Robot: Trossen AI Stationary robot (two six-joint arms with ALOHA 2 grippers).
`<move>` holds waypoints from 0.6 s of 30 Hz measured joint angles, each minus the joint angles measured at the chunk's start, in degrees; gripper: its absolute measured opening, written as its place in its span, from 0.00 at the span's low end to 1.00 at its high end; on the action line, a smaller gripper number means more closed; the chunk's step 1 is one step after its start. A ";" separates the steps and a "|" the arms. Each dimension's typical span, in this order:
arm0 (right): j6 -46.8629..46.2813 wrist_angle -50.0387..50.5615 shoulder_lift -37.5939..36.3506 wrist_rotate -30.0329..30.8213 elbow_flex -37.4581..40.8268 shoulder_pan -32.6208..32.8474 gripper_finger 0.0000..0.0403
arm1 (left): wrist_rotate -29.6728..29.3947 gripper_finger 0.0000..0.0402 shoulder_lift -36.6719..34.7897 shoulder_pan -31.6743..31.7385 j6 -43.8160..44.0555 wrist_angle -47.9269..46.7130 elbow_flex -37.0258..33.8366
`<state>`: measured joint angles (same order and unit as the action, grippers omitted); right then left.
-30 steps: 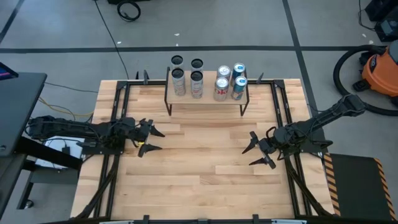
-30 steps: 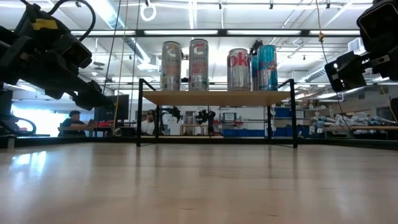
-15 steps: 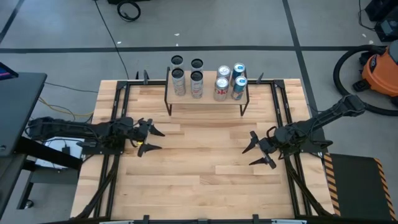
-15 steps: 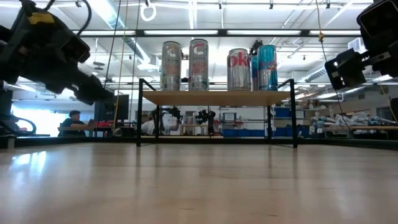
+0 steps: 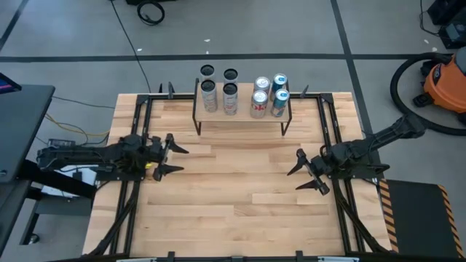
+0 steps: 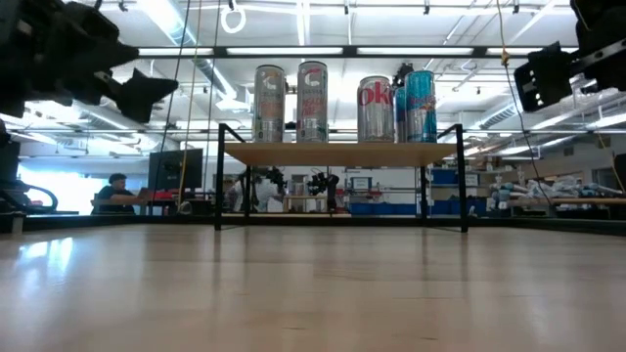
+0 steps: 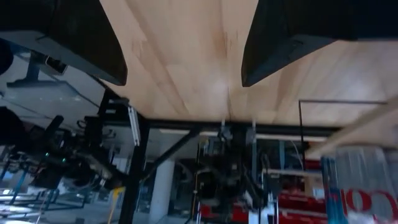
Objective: Place canned beverage on shelf
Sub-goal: Return to Home Position
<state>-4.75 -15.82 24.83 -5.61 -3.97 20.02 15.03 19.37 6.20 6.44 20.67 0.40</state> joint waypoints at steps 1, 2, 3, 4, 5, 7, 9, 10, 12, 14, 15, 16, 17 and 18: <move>0.00 0.01 -0.36 -0.01 0.00 -0.16 0.71 | 0.00 0.79 -0.65 0.00 0.00 0.00 0.00; 0.00 0.02 -0.72 -0.01 0.00 -0.42 0.71 | 0.00 0.79 -1.27 0.00 0.00 0.03 0.00; 0.00 0.02 -1.09 -0.04 0.00 -0.85 0.71 | 0.00 0.79 -1.89 0.00 0.00 0.02 0.00; -0.01 0.07 -1.60 -0.04 0.00 -1.35 0.71 | 0.00 0.79 -2.58 0.00 0.00 -0.02 -0.01; 0.00 0.07 -2.19 -0.04 0.00 -1.94 0.71 | 0.00 0.79 -3.30 0.00 0.00 -0.01 -0.02; 0.00 0.05 -3.48 -0.04 0.00 -3.15 0.71 | 0.00 0.79 -4.93 0.00 0.00 0.03 -0.02; -0.01 0.03 -4.93 -0.04 0.00 -4.39 0.71 | 0.00 0.79 -6.45 0.00 0.00 0.01 -0.02; -0.02 0.05 -5.65 -0.04 0.00 -4.98 0.71 | 0.00 0.79 -7.19 0.00 0.00 0.01 -0.02; -0.02 0.03 -6.99 -0.04 0.00 -6.23 0.71 | 0.00 0.79 -8.60 0.00 0.02 0.07 -0.02; -0.02 0.03 -8.01 -0.04 0.00 -7.38 0.71 | 0.00 0.79 -9.76 0.00 0.01 0.04 -0.02; -0.02 0.05 -8.48 -0.04 0.00 -7.96 0.71 | 0.00 0.79 -10.31 0.00 0.01 0.04 -0.02; -0.02 0.03 -8.92 -0.04 0.00 -8.47 0.71 | 0.00 0.79 -10.85 -0.01 0.02 0.04 -0.02; -0.02 -0.02 -9.28 -0.04 0.02 -9.03 0.71 | 0.00 0.79 -11.36 0.00 0.02 0.05 -0.04; -0.02 -0.96 -9.59 -0.03 0.44 -9.55 0.71 | 0.00 0.79 -11.90 0.00 0.02 0.04 -0.04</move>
<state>-4.78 -16.78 15.24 -5.64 -3.53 10.47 15.03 7.47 6.20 6.46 20.71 0.36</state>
